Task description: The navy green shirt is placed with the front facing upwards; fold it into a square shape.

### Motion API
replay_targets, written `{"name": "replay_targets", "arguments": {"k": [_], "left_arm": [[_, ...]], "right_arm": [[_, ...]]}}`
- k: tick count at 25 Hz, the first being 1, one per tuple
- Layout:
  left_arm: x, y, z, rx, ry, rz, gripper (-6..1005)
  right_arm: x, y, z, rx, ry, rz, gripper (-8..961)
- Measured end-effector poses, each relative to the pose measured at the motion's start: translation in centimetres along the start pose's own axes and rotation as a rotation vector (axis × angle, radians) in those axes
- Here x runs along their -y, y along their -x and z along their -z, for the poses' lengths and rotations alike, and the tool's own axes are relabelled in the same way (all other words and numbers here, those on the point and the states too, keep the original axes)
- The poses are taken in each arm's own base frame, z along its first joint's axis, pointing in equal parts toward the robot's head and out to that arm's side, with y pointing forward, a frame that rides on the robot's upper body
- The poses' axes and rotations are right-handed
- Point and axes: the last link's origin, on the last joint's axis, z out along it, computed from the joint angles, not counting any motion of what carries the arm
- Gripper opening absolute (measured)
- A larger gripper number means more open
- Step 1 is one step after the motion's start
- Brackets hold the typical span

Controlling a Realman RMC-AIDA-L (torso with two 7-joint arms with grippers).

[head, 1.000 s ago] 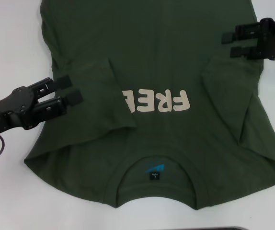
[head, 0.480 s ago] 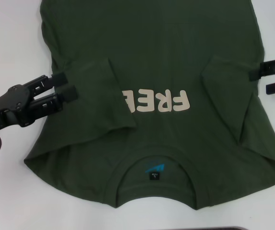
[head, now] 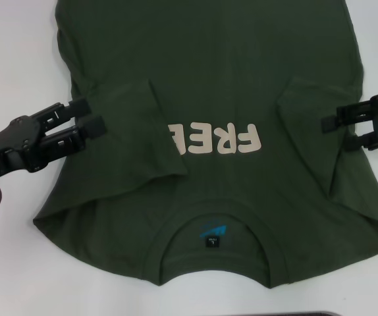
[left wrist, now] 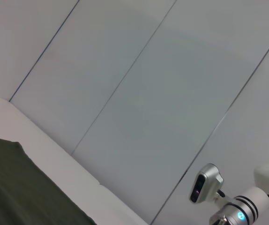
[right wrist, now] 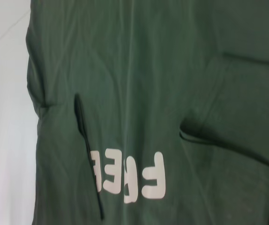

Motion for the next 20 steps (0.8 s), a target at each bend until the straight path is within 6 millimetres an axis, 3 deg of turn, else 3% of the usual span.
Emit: {"name": "replay_targets", "arguments": {"k": [20], "left_arm": [[0.2,0.0,-0.2,-0.001,-0.009,0.001,840]], "right_arm": [[0.5,-1.4,-1.9,-0.032,0.003,-0.028,880]]}}
